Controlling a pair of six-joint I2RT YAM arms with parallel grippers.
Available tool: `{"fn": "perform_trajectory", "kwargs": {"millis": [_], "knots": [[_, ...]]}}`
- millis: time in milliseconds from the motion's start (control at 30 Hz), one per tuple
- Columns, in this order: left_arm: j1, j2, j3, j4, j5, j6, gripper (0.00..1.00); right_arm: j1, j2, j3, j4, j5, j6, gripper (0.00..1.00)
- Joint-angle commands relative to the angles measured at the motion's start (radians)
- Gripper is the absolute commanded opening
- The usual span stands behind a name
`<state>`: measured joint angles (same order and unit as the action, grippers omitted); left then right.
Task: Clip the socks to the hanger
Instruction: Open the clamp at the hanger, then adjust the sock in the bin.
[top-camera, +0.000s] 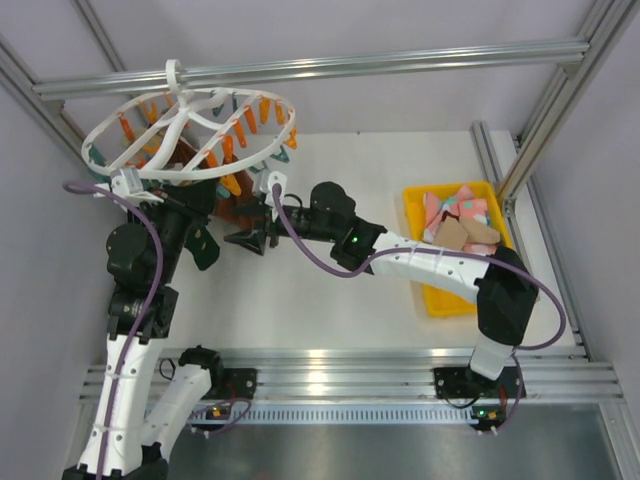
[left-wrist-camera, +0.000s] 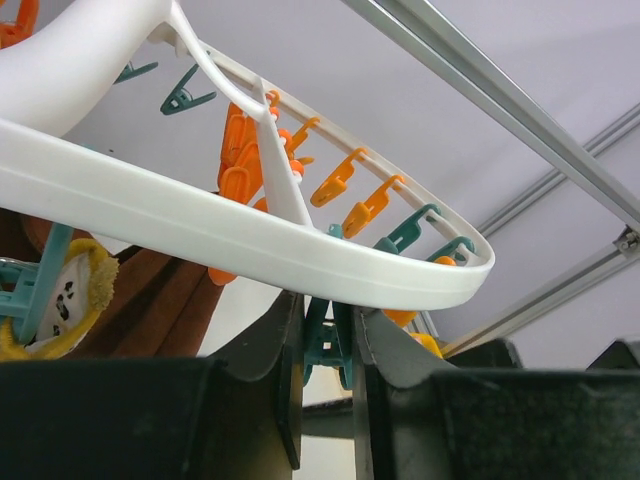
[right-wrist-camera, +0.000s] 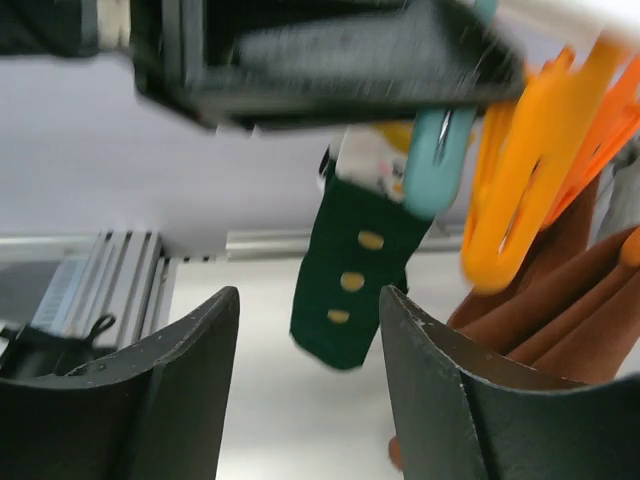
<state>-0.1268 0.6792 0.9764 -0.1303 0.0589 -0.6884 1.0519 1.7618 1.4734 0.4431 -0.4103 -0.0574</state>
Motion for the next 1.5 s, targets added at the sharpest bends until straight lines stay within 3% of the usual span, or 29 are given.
{"fn": "perform_trajectory", "kwargs": {"millis": [0,200,300,367,467,567,633,700,767,833,867,1000,1067,1233,1333,1467], "knots": [[0.012,0.02,0.01,0.095,-0.064,-0.031,0.0,-0.003,-0.105,-0.06,-0.038,-0.051,-0.016,0.57],[0.012,0.031,0.007,0.089,-0.035,-0.034,0.0,-0.062,-0.174,-0.134,-0.127,-0.055,0.028,0.64],[0.012,0.039,0.007,0.092,-0.024,-0.034,0.0,-0.125,-0.235,-0.171,-0.246,-0.064,0.051,0.78],[0.012,0.04,0.004,0.093,-0.019,-0.036,0.0,-0.199,-0.281,-0.228,-0.283,-0.082,0.094,0.97],[0.012,0.045,-0.001,0.101,-0.008,-0.037,0.0,-0.312,-0.39,-0.349,-0.38,-0.082,0.056,1.0],[0.012,0.048,-0.002,0.101,-0.005,-0.042,0.0,-0.445,-0.49,-0.429,-0.552,-0.097,-0.065,1.0],[0.012,0.048,-0.005,0.101,-0.001,-0.037,0.0,-0.536,-0.531,-0.443,-0.741,-0.204,-0.152,1.0],[0.01,0.045,-0.005,0.098,0.001,-0.034,0.0,-0.695,-0.55,-0.446,-0.867,-0.284,-0.361,1.0],[0.012,0.043,-0.007,0.097,0.005,-0.031,0.0,-0.824,-0.541,-0.438,-1.042,-0.286,-0.573,1.0],[0.012,0.042,-0.01,0.097,0.007,-0.031,0.0,-0.907,-0.484,-0.404,-1.128,-0.266,-0.642,0.98],[0.012,0.043,-0.013,0.103,0.007,-0.031,0.0,-1.008,-0.46,-0.388,-1.193,-0.278,-0.671,0.97],[0.012,0.042,-0.016,0.101,0.004,-0.031,0.0,-1.196,-0.389,-0.372,-1.074,-0.216,-0.521,0.89],[0.012,0.045,-0.019,0.101,0.002,-0.031,0.0,-1.24,-0.397,-0.401,-0.909,-0.138,-0.383,0.86],[0.01,0.046,-0.031,0.106,0.002,-0.039,0.0,-1.239,-0.403,-0.51,-0.553,0.046,-0.004,0.82],[0.01,0.048,-0.033,0.106,-0.001,-0.036,0.0,-1.224,-0.363,-0.506,-0.464,0.178,0.178,0.82],[0.012,0.046,-0.035,0.103,-0.005,-0.031,0.0,-1.196,-0.228,-0.415,-0.416,0.297,0.281,0.77]]}}
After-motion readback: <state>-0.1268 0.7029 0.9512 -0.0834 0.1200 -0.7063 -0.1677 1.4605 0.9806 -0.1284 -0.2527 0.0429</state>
